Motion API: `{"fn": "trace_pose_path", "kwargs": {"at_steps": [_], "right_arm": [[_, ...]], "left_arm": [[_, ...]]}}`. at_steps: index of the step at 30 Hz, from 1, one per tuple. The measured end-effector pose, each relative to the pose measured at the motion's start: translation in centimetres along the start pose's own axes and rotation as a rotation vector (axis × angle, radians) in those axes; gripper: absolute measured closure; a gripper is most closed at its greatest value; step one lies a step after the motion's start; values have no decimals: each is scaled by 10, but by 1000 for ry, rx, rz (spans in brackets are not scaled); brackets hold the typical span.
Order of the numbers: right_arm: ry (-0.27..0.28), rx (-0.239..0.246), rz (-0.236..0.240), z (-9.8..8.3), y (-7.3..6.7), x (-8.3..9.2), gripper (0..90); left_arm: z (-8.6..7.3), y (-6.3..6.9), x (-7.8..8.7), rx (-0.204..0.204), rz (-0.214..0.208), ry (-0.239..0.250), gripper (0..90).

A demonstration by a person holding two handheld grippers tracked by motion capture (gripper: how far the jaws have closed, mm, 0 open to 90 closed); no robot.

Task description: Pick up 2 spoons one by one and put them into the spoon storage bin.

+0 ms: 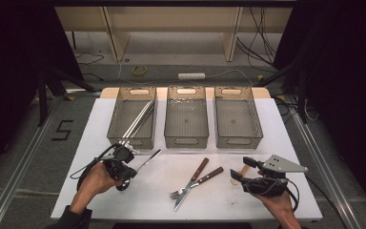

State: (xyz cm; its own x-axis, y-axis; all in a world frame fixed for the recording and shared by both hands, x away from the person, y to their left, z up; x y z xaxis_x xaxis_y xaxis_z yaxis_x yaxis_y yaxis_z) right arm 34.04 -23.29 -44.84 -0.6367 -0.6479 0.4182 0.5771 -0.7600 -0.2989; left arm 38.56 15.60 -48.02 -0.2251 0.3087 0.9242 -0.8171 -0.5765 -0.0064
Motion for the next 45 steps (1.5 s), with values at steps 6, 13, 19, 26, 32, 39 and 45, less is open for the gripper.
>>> {"fn": "trace_pose_path", "kwargs": {"at_steps": [6,13,19,26,32,39,45], "right_arm": [[-2,-3,-3,0,0,-1,316],[-5,-3,-7,-1,1,-1,316],[-10,-10,-8,-1,1,-2,316],[-9,-13,-10,-1,2,-2,316],[-9,-14,-8,-2,3,-2,316],[-7,-19,-5,-1,3,-2,315],[-8,-24,-4,-2,4,-2,316]], "left_arm": [[9,3,8,-7,-15,48,863],[24,5,16,-4,-24,112,865],[46,5,22,-18,-31,151,867],[70,-4,25,-7,-34,210,892],[87,-9,29,-4,-23,256,894],[114,-15,34,6,-30,302,894],[132,-29,36,27,-15,328,894]]}}
Point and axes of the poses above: each handheld gripper's, and its own axes: x roughly backward along the jaws, z roughly out of its top, y roughly to its right, the point moved 5 cm from there along -x, roughly forward along the jaws, and after that the axes turned 12 degrees about -x, right-handed, at the moved point
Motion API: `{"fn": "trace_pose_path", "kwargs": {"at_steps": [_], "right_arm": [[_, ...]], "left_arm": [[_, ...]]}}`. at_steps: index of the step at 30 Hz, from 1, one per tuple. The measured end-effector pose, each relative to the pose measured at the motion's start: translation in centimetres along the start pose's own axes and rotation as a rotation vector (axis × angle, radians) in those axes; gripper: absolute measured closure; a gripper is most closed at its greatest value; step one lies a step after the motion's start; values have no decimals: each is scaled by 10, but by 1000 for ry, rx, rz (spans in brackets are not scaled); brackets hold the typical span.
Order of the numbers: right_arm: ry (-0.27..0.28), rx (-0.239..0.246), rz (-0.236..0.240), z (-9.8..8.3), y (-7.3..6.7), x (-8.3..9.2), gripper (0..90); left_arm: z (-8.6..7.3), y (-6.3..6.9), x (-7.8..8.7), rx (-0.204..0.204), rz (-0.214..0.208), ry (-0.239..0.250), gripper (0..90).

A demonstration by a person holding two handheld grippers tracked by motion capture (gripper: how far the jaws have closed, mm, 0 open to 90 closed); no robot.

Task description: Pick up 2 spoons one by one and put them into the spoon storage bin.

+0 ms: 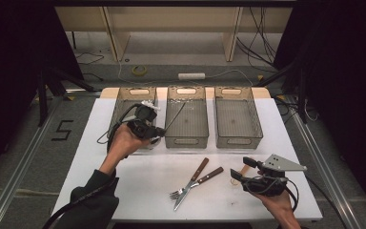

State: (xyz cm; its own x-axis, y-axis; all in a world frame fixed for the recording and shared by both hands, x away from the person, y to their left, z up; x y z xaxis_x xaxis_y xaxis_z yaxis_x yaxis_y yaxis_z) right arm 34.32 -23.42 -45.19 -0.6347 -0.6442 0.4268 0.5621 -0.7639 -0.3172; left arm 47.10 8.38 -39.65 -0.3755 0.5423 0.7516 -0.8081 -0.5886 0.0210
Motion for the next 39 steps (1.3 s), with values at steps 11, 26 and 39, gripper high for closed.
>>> {"fn": "trace_pose_path", "kwargs": {"at_steps": [11,26,39], "right_arm": [[3,4,0,1,0,0,316],[2,11,4,0,-2,1,316],[-1,14,6,0,-2,0,316]], "left_arm": [[21,-10,-20,34,-5,62,894],[46,-22,-48,86,1,101,893],[46,-37,-60,167,5,116,892]]}}
Point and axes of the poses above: each handheld gripper's, and its own axes: x roughly backward along the jaws, z roughly out of its top, y roughly to its right, the point moved 5 cm from there along -x, roughly forward along the jaws, and after that the axes turned 12 degrees about -x, right-handed, at the moved point
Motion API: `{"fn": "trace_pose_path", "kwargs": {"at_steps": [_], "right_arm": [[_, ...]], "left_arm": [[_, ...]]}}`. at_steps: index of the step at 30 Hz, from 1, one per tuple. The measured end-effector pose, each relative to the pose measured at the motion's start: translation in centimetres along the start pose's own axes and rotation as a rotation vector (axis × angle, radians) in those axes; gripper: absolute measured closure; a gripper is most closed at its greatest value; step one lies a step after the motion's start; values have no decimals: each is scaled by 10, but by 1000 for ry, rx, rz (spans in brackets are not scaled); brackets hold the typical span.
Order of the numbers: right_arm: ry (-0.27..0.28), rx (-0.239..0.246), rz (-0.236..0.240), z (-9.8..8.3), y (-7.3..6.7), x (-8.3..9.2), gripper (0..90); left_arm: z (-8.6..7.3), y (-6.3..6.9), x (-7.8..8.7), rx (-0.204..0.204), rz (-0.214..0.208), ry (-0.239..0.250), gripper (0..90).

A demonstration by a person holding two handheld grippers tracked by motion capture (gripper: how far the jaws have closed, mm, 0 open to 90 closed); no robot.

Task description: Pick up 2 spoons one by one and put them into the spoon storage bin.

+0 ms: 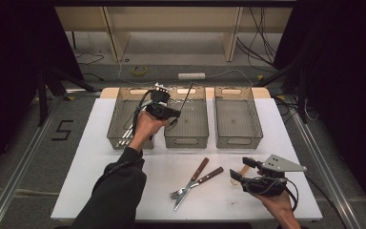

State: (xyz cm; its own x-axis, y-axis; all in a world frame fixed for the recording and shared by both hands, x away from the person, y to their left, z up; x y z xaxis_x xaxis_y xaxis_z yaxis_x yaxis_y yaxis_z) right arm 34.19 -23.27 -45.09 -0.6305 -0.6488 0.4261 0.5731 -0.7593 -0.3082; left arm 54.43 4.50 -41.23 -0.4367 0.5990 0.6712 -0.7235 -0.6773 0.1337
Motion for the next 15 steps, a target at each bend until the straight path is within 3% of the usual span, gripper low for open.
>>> {"fn": "trace_pose_path", "kwargs": {"at_steps": [15], "right_arm": [[-2,-2,-4,0,0,0,316]], "left_arm": [[-9,-6,-16,22,31,-31,888]]}}
Point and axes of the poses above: each handheld gripper's, and its own axes: x roughly backward along the jaws, z roughly out of its top, y roughly to its right, the point moved 5 cm from there along -x, roughly forward along the jaws, and after that the axes turned 12 degrees about -x, right-handed, at the moved point
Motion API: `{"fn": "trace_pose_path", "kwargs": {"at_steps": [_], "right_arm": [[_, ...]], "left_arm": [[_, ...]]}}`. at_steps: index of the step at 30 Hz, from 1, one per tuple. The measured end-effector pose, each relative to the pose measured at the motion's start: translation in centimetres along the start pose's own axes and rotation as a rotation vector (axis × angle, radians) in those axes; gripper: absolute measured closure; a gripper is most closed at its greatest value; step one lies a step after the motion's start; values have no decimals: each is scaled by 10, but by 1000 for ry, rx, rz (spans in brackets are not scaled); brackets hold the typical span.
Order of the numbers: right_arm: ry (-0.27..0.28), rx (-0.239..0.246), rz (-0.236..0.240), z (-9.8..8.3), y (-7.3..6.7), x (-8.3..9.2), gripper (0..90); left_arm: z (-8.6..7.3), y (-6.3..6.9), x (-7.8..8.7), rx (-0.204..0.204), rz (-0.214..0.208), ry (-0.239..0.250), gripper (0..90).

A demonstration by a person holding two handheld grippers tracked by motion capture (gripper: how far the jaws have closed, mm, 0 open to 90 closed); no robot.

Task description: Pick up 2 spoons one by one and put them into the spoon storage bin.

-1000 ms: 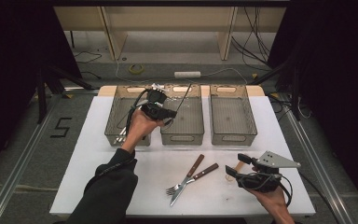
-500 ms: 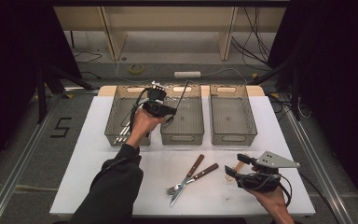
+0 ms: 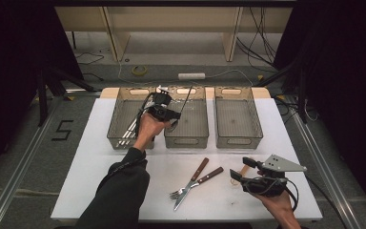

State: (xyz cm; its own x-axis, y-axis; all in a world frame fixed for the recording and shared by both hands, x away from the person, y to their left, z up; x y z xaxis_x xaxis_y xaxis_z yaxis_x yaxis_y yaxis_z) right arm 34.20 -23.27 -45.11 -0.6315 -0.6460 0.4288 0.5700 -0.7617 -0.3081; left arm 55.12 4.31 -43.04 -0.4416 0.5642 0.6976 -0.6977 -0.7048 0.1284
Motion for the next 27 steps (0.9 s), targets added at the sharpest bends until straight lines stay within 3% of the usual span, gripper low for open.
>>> {"fn": "trace_pose_path", "kwargs": {"at_steps": [11,16,21,24,27], "right_arm": [[-6,0,-4,0,1,-1,316],[-6,-2,-5,0,1,-1,316],[-27,6,-40,-2,3,-2,318],[-37,5,-55,-3,4,-3,318],[-51,-7,-79,-4,6,-4,318]], "left_arm": [[-3,-3,-8,26,6,-10,869],[-3,2,-4,28,-28,-6,735],[-4,4,15,24,-27,14,583],[-9,7,27,-2,-50,22,520],[-21,9,40,-14,-39,21,451]]}}
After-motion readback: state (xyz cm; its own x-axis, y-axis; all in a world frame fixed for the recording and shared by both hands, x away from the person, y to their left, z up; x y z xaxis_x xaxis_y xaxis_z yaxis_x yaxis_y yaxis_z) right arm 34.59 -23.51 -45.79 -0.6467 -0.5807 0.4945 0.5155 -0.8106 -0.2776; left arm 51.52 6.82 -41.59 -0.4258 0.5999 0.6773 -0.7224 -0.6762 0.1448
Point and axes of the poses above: each handheld gripper's, and its own axes: x roughly backward along the jaws, z roughly out of its top, y roughly to its right, the point moved 5 cm from there along -x, roughly forward along the jaws, and after that the axes turned 12 degrees about -x, right-handed, at the moved point
